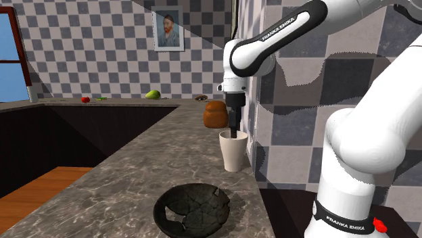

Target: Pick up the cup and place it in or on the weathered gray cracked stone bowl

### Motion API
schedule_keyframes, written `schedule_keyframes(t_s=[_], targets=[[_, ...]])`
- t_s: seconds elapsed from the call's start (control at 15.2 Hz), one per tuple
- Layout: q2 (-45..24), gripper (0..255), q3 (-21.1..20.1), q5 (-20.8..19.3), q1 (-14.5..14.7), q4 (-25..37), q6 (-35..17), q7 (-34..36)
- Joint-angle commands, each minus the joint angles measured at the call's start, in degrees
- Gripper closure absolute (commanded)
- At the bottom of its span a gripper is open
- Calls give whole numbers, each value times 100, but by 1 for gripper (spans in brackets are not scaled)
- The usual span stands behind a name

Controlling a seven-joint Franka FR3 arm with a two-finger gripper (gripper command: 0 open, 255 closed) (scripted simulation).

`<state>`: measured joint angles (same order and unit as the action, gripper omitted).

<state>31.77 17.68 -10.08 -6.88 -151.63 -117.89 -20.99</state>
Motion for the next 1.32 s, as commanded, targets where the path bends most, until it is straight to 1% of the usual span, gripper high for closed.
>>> schedule_keyframes(t_s=[0.0, 0.2, 0.33, 0.4, 0.79, 0.92, 0.99, 1.25], targets=[[-127, 0, 326, 585, 33, -68, -53, 41], [-117, 0, 377, 554, 86, -67, -51, 67], [-122, 0, 354, 568, 62, -67, -52, 55], [-137, 255, 379, 555, 49, -75, -75, 28], [-261, 255, 331, 623, 123, -2, -125, 96], [-243, 255, 399, 571, 67, -54, -158, 14], [-133, 255, 295, 603, 0, -68, -54, 25], [18, 255, 214, 616, -29, 140, 305, 65]])
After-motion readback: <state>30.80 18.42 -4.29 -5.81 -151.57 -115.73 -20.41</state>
